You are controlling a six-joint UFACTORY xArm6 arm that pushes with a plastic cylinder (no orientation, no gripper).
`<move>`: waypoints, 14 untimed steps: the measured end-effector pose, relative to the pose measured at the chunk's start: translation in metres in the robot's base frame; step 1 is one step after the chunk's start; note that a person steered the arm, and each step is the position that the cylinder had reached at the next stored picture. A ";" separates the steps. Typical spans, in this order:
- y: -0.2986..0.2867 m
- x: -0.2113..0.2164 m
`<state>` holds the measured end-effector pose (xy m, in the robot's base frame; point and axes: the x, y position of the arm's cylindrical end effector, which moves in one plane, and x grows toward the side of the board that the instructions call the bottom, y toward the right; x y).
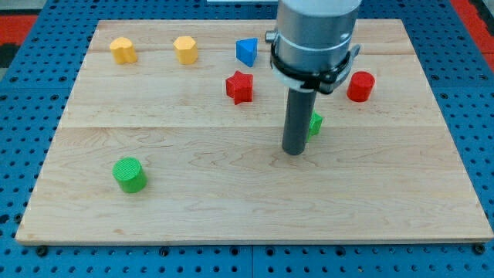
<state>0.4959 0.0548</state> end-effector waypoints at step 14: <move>-0.052 0.002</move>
<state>0.4974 0.0025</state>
